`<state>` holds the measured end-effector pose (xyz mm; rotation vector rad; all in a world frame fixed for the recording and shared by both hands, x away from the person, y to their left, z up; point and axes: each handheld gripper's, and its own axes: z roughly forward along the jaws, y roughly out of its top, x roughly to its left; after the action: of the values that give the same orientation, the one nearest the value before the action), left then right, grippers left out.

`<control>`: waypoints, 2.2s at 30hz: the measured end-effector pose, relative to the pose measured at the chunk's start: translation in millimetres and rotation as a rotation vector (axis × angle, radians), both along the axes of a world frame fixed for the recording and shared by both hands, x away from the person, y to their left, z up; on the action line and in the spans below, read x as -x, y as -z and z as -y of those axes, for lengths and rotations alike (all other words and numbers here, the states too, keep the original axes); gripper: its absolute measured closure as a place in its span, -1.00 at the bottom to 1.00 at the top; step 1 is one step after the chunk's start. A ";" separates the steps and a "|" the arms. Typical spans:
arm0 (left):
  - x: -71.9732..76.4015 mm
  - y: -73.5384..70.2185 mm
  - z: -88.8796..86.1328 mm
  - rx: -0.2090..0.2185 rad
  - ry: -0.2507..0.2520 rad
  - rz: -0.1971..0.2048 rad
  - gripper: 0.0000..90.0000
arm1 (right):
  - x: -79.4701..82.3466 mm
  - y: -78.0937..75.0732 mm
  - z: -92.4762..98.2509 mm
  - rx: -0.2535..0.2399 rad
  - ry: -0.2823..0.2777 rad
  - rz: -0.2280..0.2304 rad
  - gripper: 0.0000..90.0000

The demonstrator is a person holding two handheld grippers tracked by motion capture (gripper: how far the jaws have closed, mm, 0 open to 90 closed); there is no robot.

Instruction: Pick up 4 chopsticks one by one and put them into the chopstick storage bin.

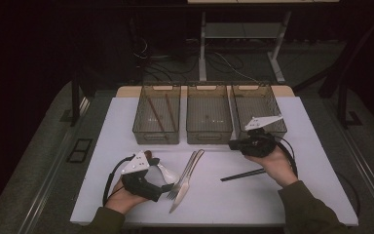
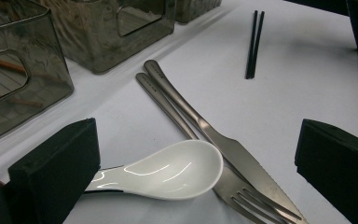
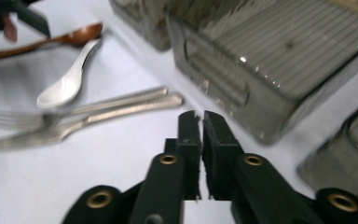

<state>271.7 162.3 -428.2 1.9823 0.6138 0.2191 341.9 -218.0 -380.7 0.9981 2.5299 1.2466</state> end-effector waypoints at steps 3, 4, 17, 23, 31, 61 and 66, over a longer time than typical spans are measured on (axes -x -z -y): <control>0.1 0.1 0.2 -0.002 0.000 -0.001 -1.00 | 9.8 6.7 5.4 0.025 -0.015 -0.012 0.99; 0.2 0.1 0.2 -0.002 0.000 -0.001 -1.00 | 14.1 8.5 8.0 0.027 -0.022 -0.016 0.99; 0.9 -0.3 0.1 -0.007 0.000 0.004 -1.00 | 47.4 30.8 9.8 0.080 -0.069 -0.044 0.99; 1.1 -0.8 -0.2 -0.007 0.002 0.004 -1.00 | 49.3 46.5 -10.1 0.128 -0.120 -0.075 0.99; 1.0 0.1 0.8 -0.009 0.005 0.005 -1.00 | 50.3 56.3 -23.5 0.155 -0.143 -0.089 0.99; 0.9 0.3 1.3 -0.011 0.009 0.004 -1.00 | 30.6 62.7 -36.2 0.150 -0.126 -0.073 0.99; 0.8 0.4 1.4 -0.012 0.010 0.004 -1.00 | 25.6 62.8 -35.6 0.148 -0.115 -0.076 0.99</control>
<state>270.9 160.9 -428.6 1.9960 0.6014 0.2210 316.3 -182.4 -443.5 0.8946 2.7267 1.0478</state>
